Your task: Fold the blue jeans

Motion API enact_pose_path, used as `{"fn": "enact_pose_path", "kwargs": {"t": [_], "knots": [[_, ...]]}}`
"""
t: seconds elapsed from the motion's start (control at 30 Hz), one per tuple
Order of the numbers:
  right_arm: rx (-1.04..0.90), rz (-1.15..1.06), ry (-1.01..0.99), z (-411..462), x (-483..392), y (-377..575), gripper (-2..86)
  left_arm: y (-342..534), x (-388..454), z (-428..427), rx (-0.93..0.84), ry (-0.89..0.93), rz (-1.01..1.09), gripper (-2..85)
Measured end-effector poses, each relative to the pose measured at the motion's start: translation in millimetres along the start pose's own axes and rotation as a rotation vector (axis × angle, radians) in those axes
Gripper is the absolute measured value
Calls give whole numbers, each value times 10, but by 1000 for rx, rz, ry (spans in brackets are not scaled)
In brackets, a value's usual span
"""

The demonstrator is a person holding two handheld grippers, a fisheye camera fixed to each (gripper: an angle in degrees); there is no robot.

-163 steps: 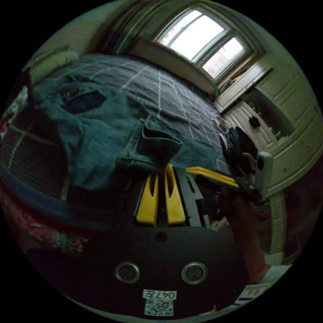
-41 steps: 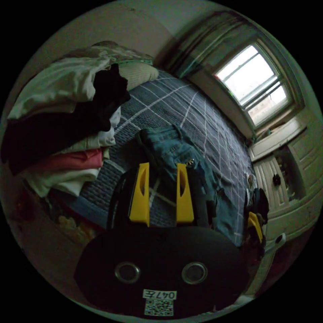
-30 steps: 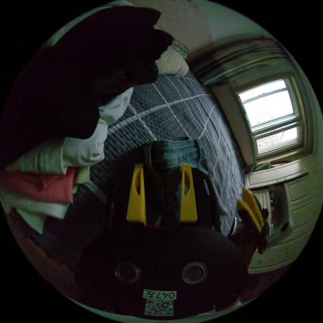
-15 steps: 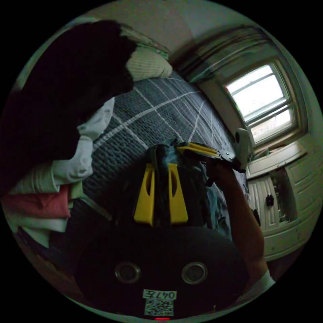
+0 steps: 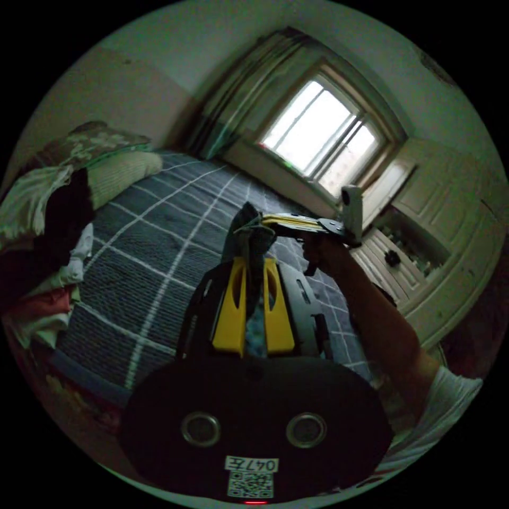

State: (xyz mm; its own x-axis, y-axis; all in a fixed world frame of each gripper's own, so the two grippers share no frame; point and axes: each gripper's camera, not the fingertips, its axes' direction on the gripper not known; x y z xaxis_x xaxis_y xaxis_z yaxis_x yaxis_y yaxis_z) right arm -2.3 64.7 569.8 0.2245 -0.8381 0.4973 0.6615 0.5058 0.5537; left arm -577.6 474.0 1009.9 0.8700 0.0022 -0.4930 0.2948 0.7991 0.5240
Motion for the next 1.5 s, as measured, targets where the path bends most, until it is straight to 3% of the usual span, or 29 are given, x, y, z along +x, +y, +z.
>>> {"fn": "enact_pose_path", "kwargs": {"t": [0.17, 0.57, 0.67, 0.8, 0.87, 0.97, 1.2, 1.33, 1.5], "knots": [[109, 39, -47, -971, -45, 1095, 10, 718, 1296, 291, -80, 30, 221, 46], [-74, 184, 56, -1953, -260, 3488, 10, 2378, 3260, 1656, -401, -17, 506, 65], [-93, 288, 26, -2004, -244, 3954, 14, 2668, 3450, 1992, -524, -59, 504, 76], [4, 396, 75, -2274, -370, 4445, 19, 2791, 3587, 2063, -546, -63, 502, 103], [119, 454, 121, -2529, -424, 4663, 15, 2758, 3646, 2020, -589, 100, 479, 136], [190, 507, 216, -2886, -569, 4831, 8, 2738, 3787, 1882, -590, 204, 520, 139], [-9, 338, 367, -2727, -1091, 4245, 0, 2566, 3551, 2010, -523, 162, 443, 88], [-124, 549, 357, -2411, -933, 4605, -5, 2728, 3361, 2528, -700, 102, 426, 63], [-89, 598, 358, -2428, -1069, 4896, -4, 2608, 3322, 2425, -700, 180, 399, 72]]}}
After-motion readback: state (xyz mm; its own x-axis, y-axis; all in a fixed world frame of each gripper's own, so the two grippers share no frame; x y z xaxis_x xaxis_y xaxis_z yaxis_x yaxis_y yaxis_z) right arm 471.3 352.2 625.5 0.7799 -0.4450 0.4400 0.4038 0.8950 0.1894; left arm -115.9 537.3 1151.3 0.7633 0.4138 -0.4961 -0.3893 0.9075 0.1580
